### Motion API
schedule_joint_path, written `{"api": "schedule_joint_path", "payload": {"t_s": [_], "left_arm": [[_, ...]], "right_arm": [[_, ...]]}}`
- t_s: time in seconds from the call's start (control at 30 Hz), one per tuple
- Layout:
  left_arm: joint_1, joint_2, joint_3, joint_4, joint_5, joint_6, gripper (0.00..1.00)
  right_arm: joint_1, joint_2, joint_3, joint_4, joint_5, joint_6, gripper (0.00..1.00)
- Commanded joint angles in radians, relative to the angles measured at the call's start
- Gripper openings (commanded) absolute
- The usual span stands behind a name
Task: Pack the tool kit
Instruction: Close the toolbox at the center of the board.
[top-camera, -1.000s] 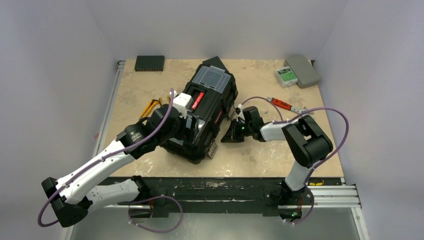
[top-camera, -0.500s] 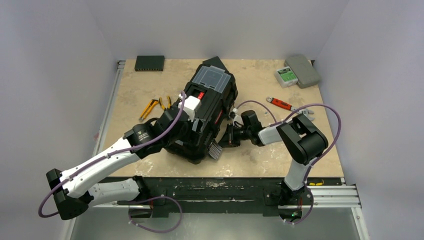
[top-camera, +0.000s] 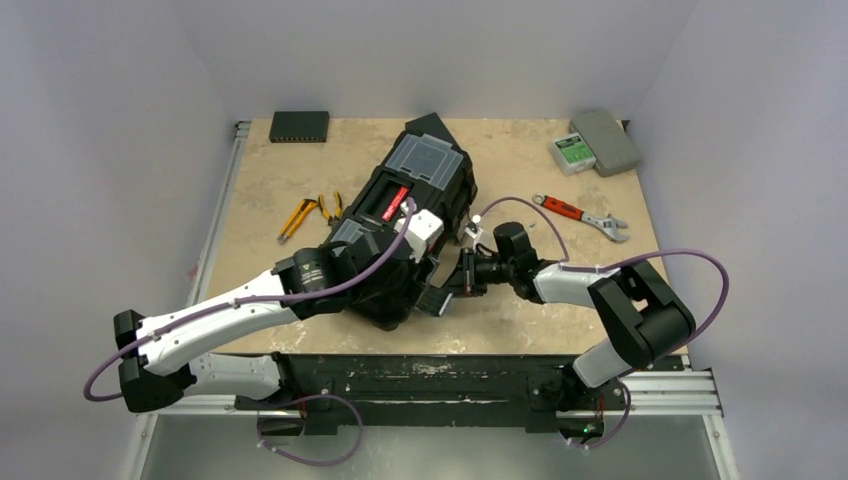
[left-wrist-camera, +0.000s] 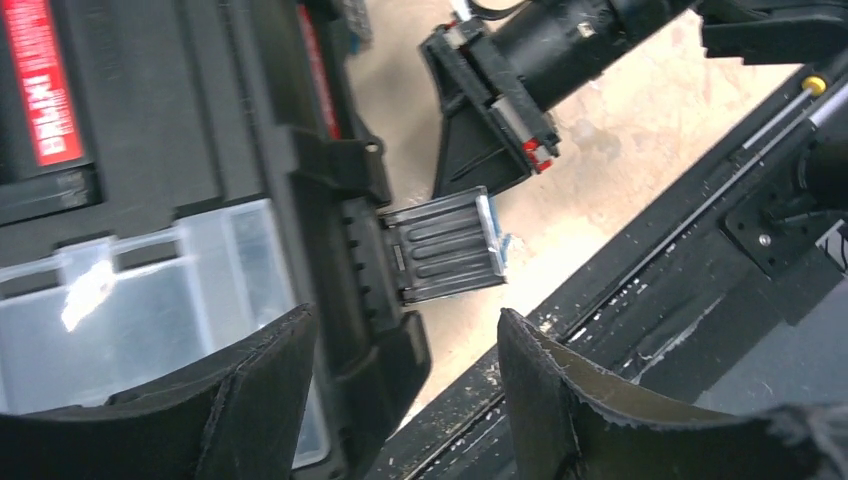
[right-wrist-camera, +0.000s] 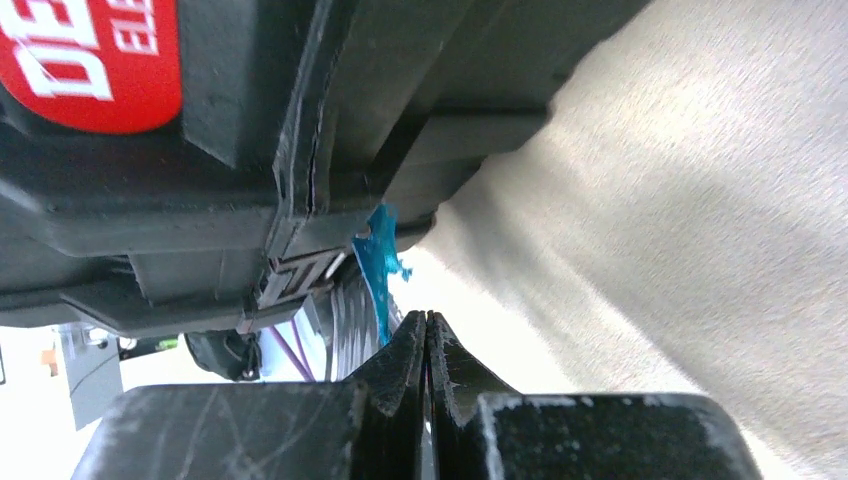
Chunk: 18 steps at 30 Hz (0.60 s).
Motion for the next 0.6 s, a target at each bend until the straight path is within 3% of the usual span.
{"api": "schedule_joint_path", "payload": {"t_s": [0.0,0.17,0.33,0.57], "left_arm": [[-0.062,0.092,0.054,-0.01,0.024,-0.023,0.63],[-0.091,0.273,0.142,-0.093,0.033,-0.122,0.52],[-0.125,0.421,0.224,-0.165,-0.024,-0.179,0.52],[-0.143,0.476,0.237,-0.155,-0.039,-0.187,0.54]], "right_arm": [[0.018,-0.033,-0.015,-0.046,-0.029,-0.011,0.0],[0.018,-0.033,-0.019,-0.048,-0.018,-0.011,0.0],[0.018,-0.035,-0.018,-0.033,-0.025,0.005,0.0],[0.018,-0.094,-0.018,-0.069,-0.032,0.009,0.0]]}}
